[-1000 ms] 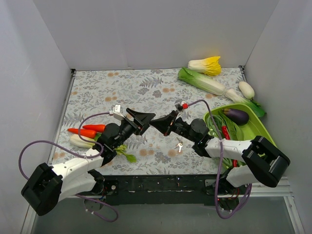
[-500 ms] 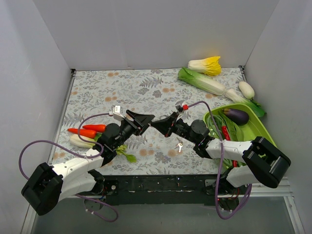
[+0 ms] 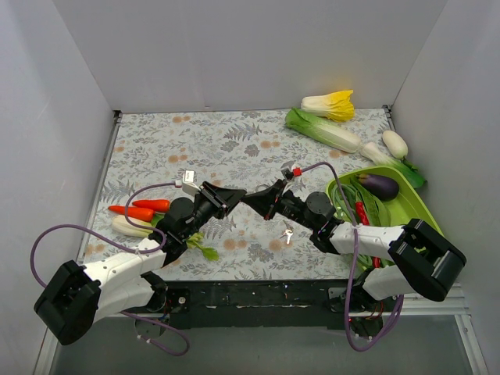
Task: Unlock with the key
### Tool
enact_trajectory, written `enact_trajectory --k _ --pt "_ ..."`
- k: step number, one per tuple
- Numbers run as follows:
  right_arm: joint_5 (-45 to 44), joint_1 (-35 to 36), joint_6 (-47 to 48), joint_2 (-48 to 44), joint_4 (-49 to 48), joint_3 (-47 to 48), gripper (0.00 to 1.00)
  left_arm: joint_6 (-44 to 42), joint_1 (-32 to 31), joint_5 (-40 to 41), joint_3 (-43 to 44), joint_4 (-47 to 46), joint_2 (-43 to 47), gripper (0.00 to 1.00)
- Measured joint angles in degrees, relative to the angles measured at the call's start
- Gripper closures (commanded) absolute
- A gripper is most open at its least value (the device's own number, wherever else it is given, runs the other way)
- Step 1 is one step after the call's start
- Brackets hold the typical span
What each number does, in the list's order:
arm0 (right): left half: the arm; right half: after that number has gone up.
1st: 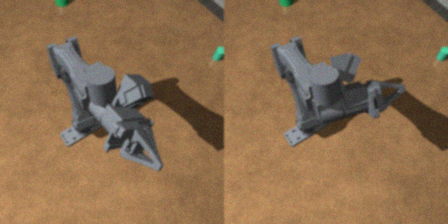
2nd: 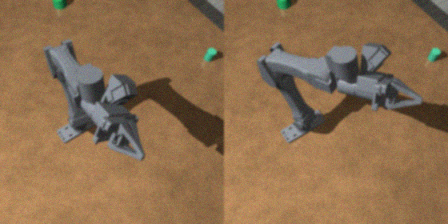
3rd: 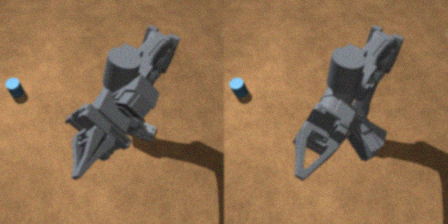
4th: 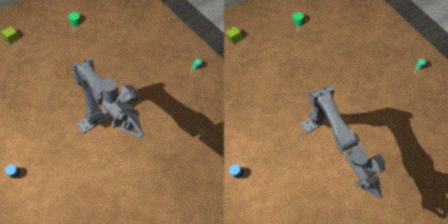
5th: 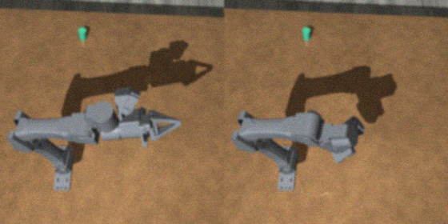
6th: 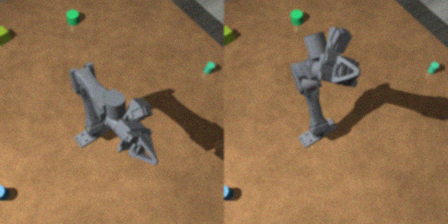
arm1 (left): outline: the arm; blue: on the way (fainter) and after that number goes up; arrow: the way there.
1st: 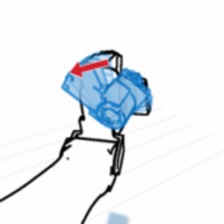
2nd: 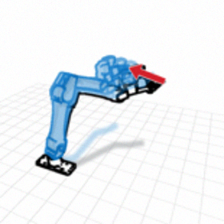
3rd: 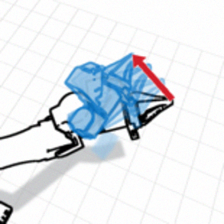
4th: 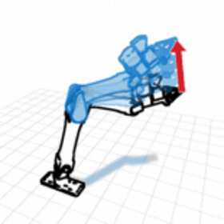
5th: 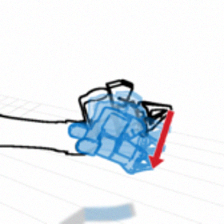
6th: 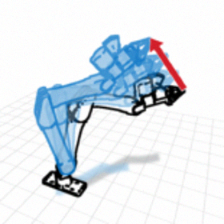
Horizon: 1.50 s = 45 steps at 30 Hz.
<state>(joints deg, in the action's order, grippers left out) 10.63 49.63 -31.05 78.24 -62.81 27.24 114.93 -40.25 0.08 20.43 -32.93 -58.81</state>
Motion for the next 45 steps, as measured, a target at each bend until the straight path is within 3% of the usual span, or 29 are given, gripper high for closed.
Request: enact_trajectory --k 10,19,22,23,26,32,36,41,45 --pt "0.0 0.0 0.0 0.0 0.0 0.0 0.99 0.1 0.0 1.5 0.3 2.0 0.1 0.99" --pt "0.0 0.0 0.0 0.0 0.0 -0.2 0.99 0.2 -0.1 2.4 0.4 3.6 0.4 1.00" --pt "0.0 0.0 0.0 -0.2 0.2 -0.9 0.75 0.2 -0.3 2.6 0.4 4.3 0.4 1.00" --pt "0.0 0.0 -0.2 -0.6 0.9 -1.0 0.59 0.2 -0.4 2.6 0.4 4.6 0.4 1.00" --pt "0.1 0.0 -0.6 -3.2 4.2 -1.0 0.40 0.1 -0.1 4.1 0.4 6.6 0.5 1.00" --pt "-1.3 0.0 0.1 -11.7 14.6 -0.3 0.22 0.2 2.8 4.8 -0.2 4.5 0.6 1.00" --pt "-0.2 -1.8 1.2 -14.4 23.0 2.9 0.22 0.2 8.6 -1.6 -0.1 1.2 0.1 1.00" --pt "10.0 -8.8 0.3 -13.2 26.9 5.8 0.27 -0.1 15.2 -16.7 3.5 -2.6 -5.1 1.00" --pt "18.7 -11.4 -0.8 -10.3 27.9 8.3 0.34 -3.8 15.8 -29.0 7.2 -3.1 -8.1 1.00"
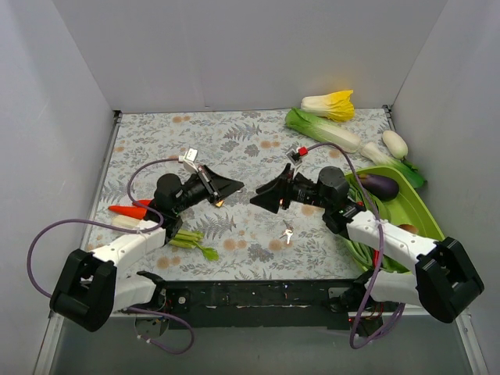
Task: Unlock with the key
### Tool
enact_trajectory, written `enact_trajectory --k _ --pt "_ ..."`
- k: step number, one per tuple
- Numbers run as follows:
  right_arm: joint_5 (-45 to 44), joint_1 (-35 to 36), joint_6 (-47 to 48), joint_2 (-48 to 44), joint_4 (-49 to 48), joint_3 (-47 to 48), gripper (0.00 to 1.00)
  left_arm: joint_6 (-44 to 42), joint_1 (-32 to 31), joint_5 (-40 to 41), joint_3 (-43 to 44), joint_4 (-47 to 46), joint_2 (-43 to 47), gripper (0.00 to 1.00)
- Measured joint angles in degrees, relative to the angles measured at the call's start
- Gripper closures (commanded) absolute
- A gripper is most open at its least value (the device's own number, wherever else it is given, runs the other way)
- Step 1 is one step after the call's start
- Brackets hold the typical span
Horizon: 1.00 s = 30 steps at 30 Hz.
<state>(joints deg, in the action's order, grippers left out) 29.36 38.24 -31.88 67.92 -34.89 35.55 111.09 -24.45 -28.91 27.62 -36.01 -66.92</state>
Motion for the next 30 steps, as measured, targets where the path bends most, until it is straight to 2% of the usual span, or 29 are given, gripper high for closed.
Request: enact_trajectory --k 5,11,15,30 --pt "8.5 0.1 -4.1 3.7 -4.1 1.6 0.39 -6.9 0.0 -9.1 1.9 0.6 1.1 1.00" --pt "11.9 0.1 -10.1 7.8 -11.5 1.6 0.37 -13.3 0.0 -13.5 3.1 3.7 3.7 1.00" --pt "12.5 0.6 -12.4 9.2 -15.0 1.6 0.36 -15.0 0.0 -15.3 3.1 4.1 4.3 1.00" --pt "7.1 4.7 -13.5 10.5 -18.6 1.5 0.50 -16.3 0.0 -15.5 2.3 3.8 6.7 1.00"
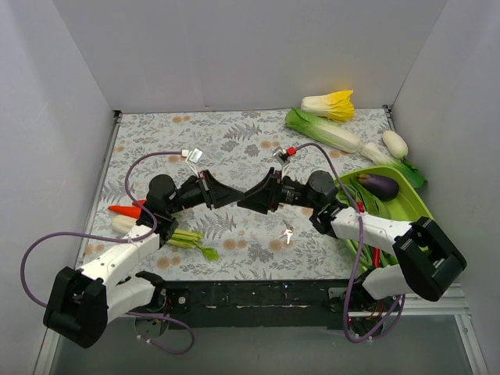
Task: Unlock with the key
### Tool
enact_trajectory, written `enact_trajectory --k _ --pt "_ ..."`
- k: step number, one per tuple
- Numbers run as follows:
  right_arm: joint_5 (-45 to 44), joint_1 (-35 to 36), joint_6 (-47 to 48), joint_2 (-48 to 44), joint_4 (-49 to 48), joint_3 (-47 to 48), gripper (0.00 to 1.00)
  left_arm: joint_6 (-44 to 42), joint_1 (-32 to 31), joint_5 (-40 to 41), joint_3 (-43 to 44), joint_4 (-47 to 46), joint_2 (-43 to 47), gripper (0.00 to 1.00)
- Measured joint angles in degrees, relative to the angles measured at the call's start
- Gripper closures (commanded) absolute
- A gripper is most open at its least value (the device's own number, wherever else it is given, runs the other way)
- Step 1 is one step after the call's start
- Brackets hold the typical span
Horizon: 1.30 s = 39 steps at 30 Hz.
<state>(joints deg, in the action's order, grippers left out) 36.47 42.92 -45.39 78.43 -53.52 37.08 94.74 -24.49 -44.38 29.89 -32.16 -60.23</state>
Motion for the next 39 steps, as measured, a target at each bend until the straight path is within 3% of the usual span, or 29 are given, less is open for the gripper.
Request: enact_trajectory --k 13,18,23,39 --pt "-2.0 0.7 -3.3 2.6 -4.5 0.0 0.66 0.0 -0.5 1.3 -1.5 -0.4 0.6 1.00" --pt "-1.9 0.7 -4.1 2.6 -5.4 0.0 0.64 -0.4 -0.6 2.0 -1.8 -0.9 1.6 1.00" --pt "-1.8 0.8 -4.2 2.6 -5.5 0.0 0.55 -0.7 -0.8 3.3 -2.2 -0.9 2.2 1.00" --pt "-1.8 1.1 -4.2 2.6 -5.6 -0.5 0.61 -0.4 -0.8 6.3 -2.5 -1.1 3.4 1.00"
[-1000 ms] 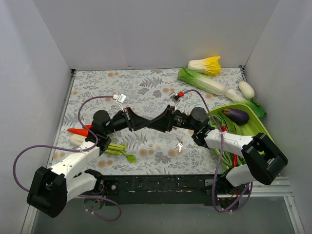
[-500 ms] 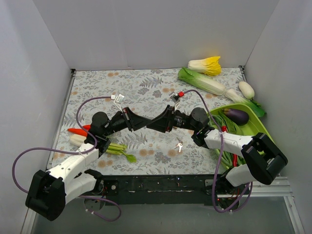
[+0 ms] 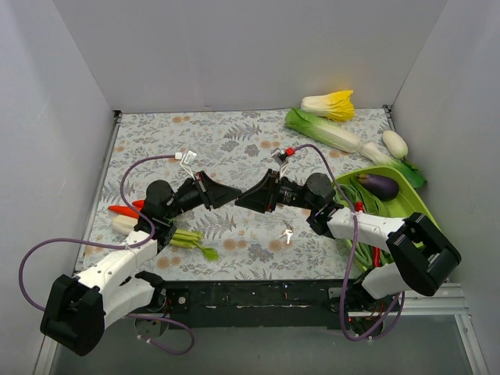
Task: Unlock with the key
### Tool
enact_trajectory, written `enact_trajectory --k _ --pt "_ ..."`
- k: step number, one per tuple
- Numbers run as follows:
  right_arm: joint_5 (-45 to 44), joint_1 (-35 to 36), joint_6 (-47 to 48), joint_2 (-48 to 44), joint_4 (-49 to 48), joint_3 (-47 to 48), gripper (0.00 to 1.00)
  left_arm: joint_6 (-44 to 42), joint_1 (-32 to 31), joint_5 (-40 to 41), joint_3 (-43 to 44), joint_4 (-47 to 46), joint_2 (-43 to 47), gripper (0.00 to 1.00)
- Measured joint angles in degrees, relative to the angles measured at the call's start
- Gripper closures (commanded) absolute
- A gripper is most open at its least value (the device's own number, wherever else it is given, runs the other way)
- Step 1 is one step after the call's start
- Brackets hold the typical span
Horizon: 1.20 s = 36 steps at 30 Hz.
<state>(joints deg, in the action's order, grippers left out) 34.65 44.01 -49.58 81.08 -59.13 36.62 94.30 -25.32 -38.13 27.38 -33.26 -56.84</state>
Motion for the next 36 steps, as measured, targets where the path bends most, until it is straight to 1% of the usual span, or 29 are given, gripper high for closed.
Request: enact_trajectory --k 6,10,21,25,28,29,30,32,33,35,36 --pt "0.0 0.0 0.0 0.0 -0.2 0.0 0.67 0.2 0.0 0.0 -0.3 -0.5 0.0 1.00" --pt "0.1 0.0 -0.1 0.5 -0.9 0.0 0.74 0.2 0.0 0.0 -0.4 -0.8 0.0 1.00" --pt "0.3 0.0 -1.9 2.4 -3.9 0.0 0.87 -0.4 0.0 -0.2 -0.8 -1.6 0.0 1.00" --pt "0.5 0.0 -2.8 2.9 -4.4 0.0 0.99 -0.9 0.1 -0.4 -1.6 -2.9 0.0 1.00" --pt "0.5 0.0 -3.1 3.0 -4.4 0.0 0.99 -1.4 0.2 -0.5 -1.7 -3.5 0.0 0.82" --pt "0.3 0.0 -3.0 3.0 -4.4 0.0 0.99 -1.4 0.2 -0.5 -1.7 -3.7 0.0 0.66" --pt "0.3 0.0 -3.0 3.0 -4.4 0.0 0.99 -1.6 0.2 -0.6 -1.7 -3.9 0.0 0.57" --pt "-0.3 0.0 -3.0 3.0 -4.5 0.0 0.99 -1.8 0.1 -0.7 -1.7 -3.9 0.1 0.46" --pt "-0.6 0.0 -2.9 3.0 -4.8 0.0 0.99 -1.7 0.1 -0.8 -1.8 -3.5 0.1 0.36" --pt "-1.3 0.0 -2.8 3.0 -5.3 -0.1 0.99 -1.9 0.0 -0.8 -1.8 -2.8 0.1 0.31" --pt "-1.6 0.0 -2.7 2.9 -5.4 -0.1 0.99 -2.1 -0.1 -0.7 -1.8 -2.3 0.1 0.26"
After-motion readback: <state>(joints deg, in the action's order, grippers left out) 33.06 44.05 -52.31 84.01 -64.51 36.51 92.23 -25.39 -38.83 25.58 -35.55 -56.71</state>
